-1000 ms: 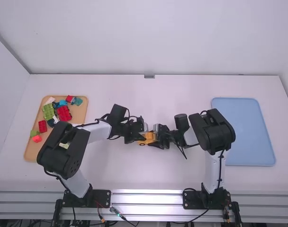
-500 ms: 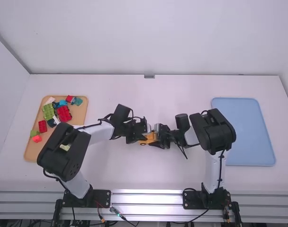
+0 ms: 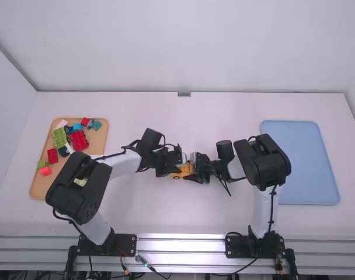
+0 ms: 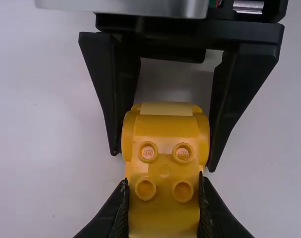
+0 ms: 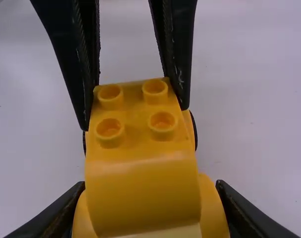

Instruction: Assemble lego blocks to make yellow taxi

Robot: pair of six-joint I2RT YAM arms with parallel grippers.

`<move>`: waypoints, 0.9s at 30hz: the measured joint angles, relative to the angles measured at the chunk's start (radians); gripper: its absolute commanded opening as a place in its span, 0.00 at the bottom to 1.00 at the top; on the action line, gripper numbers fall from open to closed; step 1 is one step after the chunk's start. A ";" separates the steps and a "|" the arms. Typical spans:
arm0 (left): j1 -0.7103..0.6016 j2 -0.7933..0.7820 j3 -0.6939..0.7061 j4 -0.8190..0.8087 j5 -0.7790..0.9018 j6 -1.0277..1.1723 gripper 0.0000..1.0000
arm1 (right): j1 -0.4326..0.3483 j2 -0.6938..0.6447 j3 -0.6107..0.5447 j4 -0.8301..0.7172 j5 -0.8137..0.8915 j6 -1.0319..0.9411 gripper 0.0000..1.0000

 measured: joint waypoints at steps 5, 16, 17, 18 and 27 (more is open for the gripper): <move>-0.004 -0.002 0.000 -0.003 -0.008 0.000 0.02 | 0.000 0.000 0.000 0.000 0.000 0.000 0.57; -0.007 -0.002 0.001 -0.003 -0.011 -0.003 0.29 | 0.000 0.000 0.000 0.000 0.000 0.001 0.57; -0.007 -0.002 0.001 -0.003 -0.012 -0.003 0.32 | 0.000 0.000 0.000 0.000 0.001 0.001 0.57; -0.008 -0.003 0.001 -0.003 -0.013 -0.009 0.32 | 0.000 0.000 0.000 0.000 0.001 0.002 0.57; -0.048 0.030 -0.002 -0.014 -0.051 -0.023 0.48 | 0.030 0.000 0.000 0.004 0.007 0.005 0.57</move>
